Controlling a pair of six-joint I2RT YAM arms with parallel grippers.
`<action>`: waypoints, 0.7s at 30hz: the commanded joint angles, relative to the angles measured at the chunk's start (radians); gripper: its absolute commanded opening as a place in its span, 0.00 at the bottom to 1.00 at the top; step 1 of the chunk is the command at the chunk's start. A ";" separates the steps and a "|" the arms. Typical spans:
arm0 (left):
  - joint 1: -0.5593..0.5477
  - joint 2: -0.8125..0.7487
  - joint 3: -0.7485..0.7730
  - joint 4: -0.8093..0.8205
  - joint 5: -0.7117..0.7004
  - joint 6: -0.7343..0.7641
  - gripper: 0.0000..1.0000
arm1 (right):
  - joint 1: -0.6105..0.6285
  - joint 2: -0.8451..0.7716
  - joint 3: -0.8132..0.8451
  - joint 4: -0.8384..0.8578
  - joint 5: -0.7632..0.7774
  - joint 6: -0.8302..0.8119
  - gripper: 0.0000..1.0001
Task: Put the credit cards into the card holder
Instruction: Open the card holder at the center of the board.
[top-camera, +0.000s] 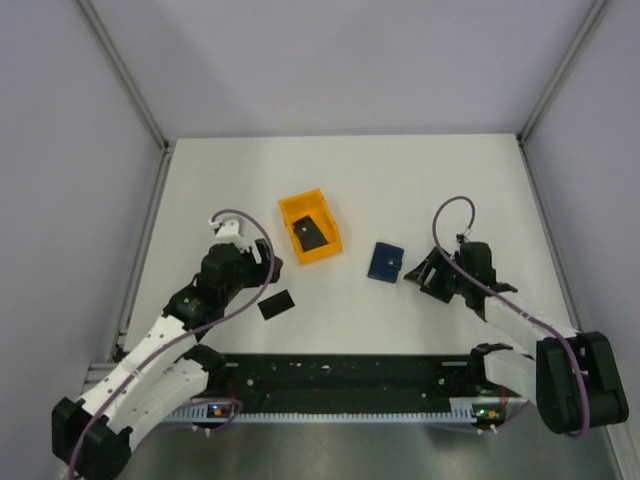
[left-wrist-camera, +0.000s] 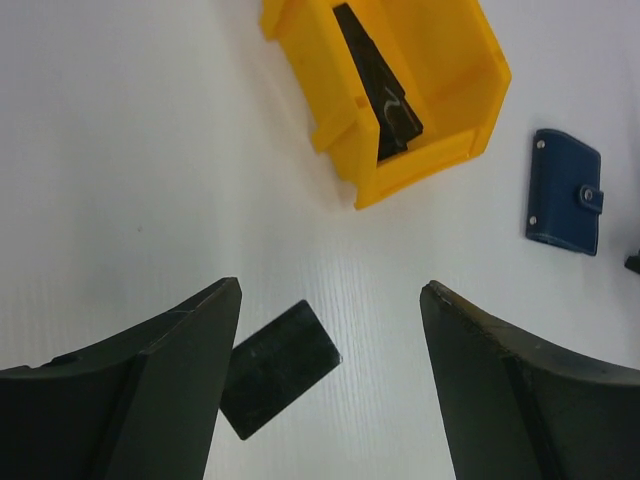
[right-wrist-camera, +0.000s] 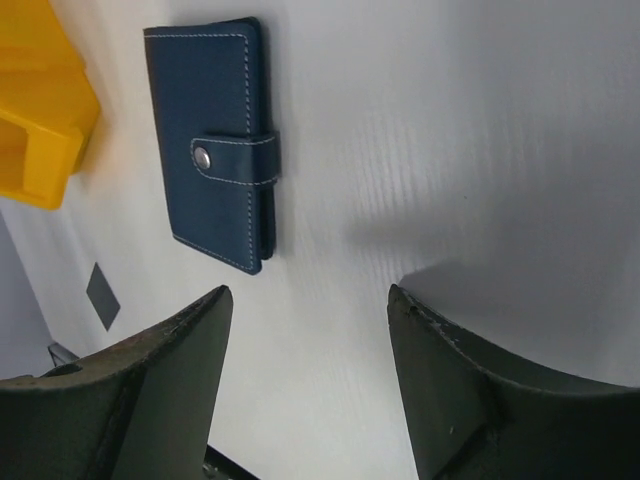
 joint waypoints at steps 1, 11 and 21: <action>-0.078 -0.004 -0.039 0.059 0.025 -0.031 0.79 | 0.016 0.116 0.011 0.150 -0.030 0.037 0.65; -0.345 0.281 0.040 0.241 -0.043 -0.032 0.76 | 0.024 0.385 0.133 0.236 -0.037 0.059 0.57; -0.384 0.686 0.243 0.410 0.026 -0.009 0.74 | 0.024 0.523 0.231 0.218 0.007 0.029 0.49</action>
